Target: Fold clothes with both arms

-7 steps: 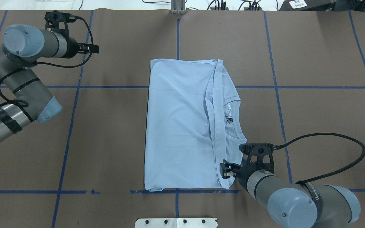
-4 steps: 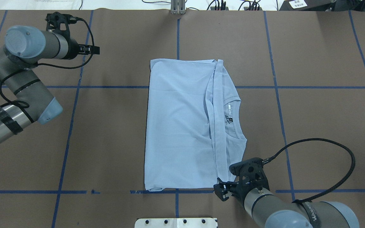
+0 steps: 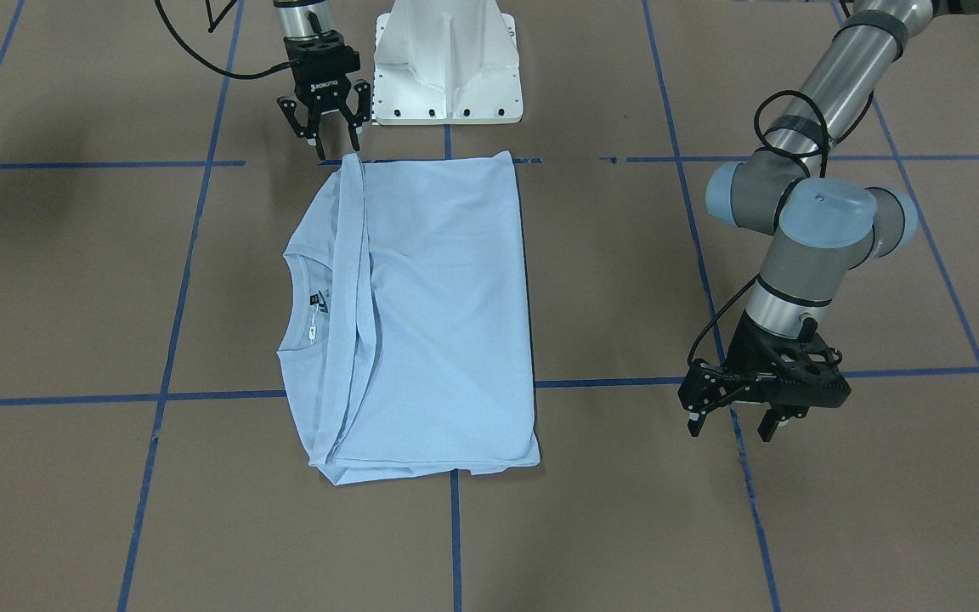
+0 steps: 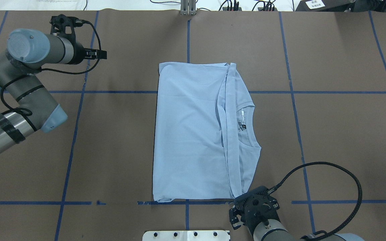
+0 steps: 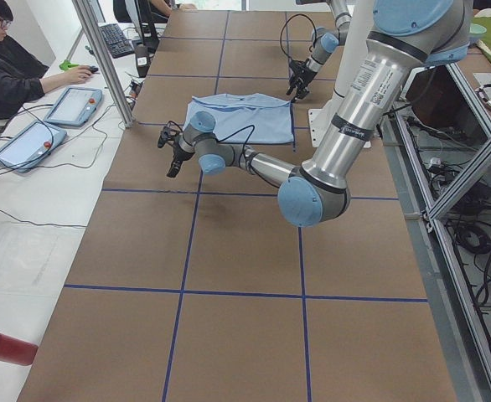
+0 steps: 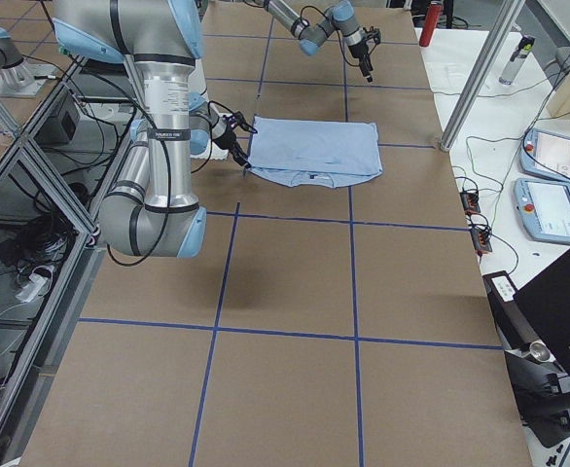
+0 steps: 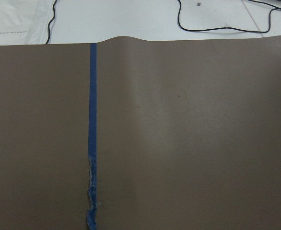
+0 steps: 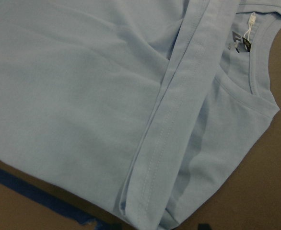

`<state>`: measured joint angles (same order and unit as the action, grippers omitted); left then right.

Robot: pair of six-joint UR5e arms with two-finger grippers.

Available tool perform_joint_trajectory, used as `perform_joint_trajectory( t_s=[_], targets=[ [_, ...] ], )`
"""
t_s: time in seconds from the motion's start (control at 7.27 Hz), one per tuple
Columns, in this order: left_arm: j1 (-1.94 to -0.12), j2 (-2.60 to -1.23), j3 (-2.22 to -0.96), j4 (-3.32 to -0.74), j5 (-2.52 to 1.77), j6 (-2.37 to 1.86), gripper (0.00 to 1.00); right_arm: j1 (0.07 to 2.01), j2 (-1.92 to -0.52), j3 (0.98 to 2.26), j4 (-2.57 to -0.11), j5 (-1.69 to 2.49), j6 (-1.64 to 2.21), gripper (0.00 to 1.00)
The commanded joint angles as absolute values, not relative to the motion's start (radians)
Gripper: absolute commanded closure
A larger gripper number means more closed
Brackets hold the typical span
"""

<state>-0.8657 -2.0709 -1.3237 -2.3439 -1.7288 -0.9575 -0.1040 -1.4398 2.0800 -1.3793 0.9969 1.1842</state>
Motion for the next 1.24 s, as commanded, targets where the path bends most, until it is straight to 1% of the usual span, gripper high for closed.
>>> perform_joint_trajectory(
  t_s=[0.0,0.14,0.28,0.55,0.69,0.83,0.96,1.1],
  targets=[
    [-0.862,-2.071,-1.324,-2.344,-1.729,-0.959,0.0,-0.118,-1.434,2.071,-1.381,0.977,1.173,0.41],
    [-0.862,-2.071,-1.324,-2.344,-1.729,-0.959,0.0,-0.118,-1.413,2.065,-1.382,0.977,1.173,0.44],
    [-0.862,-2.069,-1.324,-2.344,-1.729,-0.959,0.0,-0.117,-1.402,2.057,-1.382,0.977,1.158,0.45],
    [-0.862,-2.071,-1.324,-2.344,-1.729,-0.959,0.0,-0.114,-1.39,2.045,-1.381,0.966,1.123,0.51],
    [-0.862,-2.071,-1.324,-2.344,-1.729,-0.959,0.0,-0.106,-1.388,2.036,-1.381,0.96,1.121,0.6],
    [-0.862,-2.071,-1.324,-2.344,-1.729,-0.959,0.0,-0.097,-1.388,2.034,-1.381,0.96,1.114,0.65],
    [-0.862,-2.071,-1.322,-2.344,-1.729,-0.959,0.0,-0.092,-1.387,2.031,-1.379,0.96,1.077,0.65],
    [-0.862,-2.069,-1.321,-2.344,-1.727,-0.957,0.0,-0.092,-1.384,2.033,-1.379,0.96,1.075,0.72]
  ],
)
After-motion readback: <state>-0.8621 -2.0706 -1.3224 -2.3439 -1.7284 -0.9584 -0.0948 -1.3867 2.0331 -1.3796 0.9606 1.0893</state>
